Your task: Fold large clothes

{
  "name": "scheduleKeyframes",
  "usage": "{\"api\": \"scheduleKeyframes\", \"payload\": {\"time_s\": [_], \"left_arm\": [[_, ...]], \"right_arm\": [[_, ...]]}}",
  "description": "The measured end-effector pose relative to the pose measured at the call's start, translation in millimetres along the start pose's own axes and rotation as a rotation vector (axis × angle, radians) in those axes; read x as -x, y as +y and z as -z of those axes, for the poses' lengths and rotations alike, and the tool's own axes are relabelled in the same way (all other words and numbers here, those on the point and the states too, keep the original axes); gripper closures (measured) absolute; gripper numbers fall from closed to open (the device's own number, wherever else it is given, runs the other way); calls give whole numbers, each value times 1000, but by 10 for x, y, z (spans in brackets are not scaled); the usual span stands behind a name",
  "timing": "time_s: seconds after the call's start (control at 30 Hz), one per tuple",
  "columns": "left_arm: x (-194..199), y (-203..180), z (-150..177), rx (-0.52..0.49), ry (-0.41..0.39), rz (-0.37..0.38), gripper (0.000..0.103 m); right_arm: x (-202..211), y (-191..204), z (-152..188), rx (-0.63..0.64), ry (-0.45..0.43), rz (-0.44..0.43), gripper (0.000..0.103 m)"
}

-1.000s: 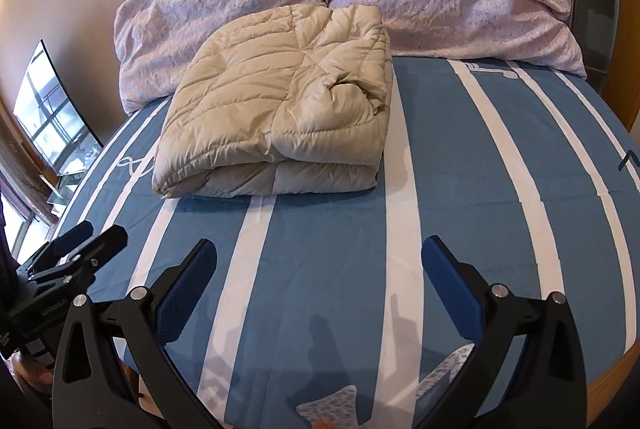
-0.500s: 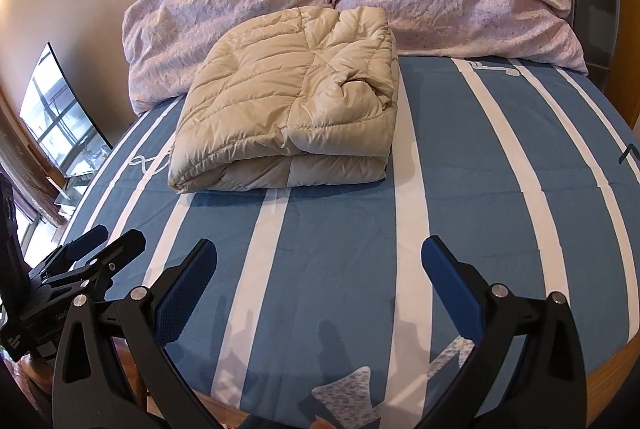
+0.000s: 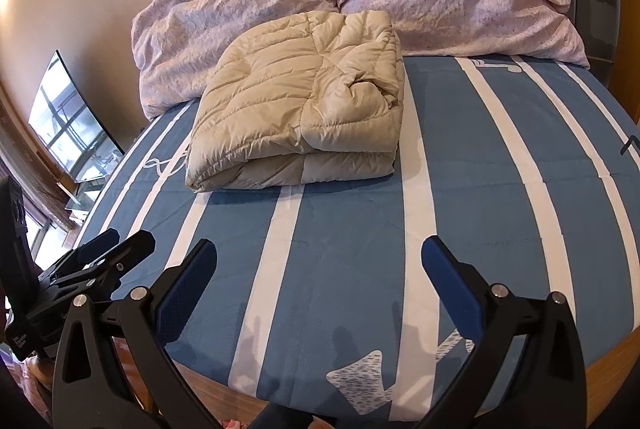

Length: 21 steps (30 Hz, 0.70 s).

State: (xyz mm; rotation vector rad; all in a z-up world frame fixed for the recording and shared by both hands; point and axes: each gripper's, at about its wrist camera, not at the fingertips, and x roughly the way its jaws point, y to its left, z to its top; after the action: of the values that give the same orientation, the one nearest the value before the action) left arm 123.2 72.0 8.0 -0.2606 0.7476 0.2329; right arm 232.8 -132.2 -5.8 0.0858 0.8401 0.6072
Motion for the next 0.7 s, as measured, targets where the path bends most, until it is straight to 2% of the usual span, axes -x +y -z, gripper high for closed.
{"api": "scheduleKeyframes", "payload": {"time_s": [0.7], "left_arm": [[45, -68, -95, -16, 4, -1, 2]], "right_arm": [[80, 54, -58, 8, -17, -3, 1]]}}
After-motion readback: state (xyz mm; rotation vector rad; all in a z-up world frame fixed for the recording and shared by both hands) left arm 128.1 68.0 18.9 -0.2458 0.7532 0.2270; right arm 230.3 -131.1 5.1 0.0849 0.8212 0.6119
